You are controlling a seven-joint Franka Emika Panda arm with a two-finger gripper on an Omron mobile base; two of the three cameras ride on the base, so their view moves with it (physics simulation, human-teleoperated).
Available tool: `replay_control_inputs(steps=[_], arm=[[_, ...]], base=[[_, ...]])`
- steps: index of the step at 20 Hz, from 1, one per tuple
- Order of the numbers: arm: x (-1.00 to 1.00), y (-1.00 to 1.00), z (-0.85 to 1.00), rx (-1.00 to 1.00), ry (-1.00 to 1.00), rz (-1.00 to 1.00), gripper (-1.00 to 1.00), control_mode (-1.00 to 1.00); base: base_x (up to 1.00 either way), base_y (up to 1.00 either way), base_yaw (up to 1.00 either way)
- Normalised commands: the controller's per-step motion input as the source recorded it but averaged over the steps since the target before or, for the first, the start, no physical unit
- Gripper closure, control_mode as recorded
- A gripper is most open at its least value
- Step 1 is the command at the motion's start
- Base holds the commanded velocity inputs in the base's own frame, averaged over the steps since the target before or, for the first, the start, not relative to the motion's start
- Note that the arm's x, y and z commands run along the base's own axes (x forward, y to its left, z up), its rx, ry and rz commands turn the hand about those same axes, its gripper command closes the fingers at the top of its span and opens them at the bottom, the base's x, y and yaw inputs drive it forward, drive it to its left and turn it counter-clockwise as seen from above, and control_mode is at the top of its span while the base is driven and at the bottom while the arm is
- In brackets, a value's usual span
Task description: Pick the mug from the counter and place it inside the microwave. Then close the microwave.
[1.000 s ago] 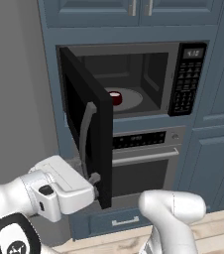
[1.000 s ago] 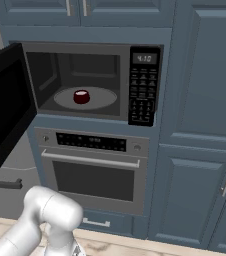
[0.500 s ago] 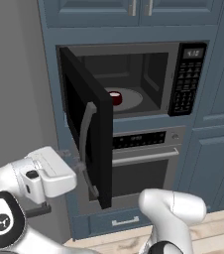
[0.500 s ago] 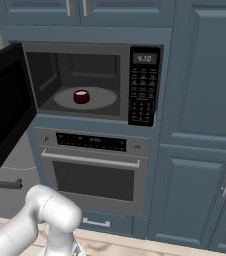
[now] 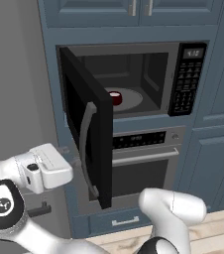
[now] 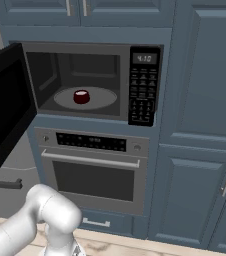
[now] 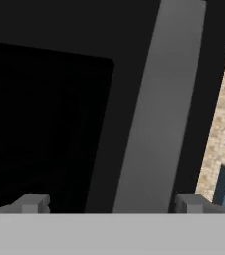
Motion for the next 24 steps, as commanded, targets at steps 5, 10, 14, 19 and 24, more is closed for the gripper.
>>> replay_control_inputs(steps=[5, 10, 14, 19, 24], arm=[[0.25, -0.13, -0.03, 0.0, 0.0, 0.0, -1.0, -1.0], [0.31, -0.27, 0.0, 0.0, 0.0, 0.01, -1.0, -1.0], [0.29, -0.3, 0.0, 0.0, 0.0, 0.02, -1.0, -1.0], [0.34, -0.3, 0.0, 0.0, 0.0, 0.02, -1.0, -1.0], [0.38, -0.38, 0.0, 0.0, -0.02, 0.04, -1.0, -1.0]], base=[[0.0, 0.0, 0.0], [0.0, 0.0, 0.0], [0.0, 0.0, 0.0], [0.0, 0.0, 0.0], [0.0, 0.0, 0.0]])
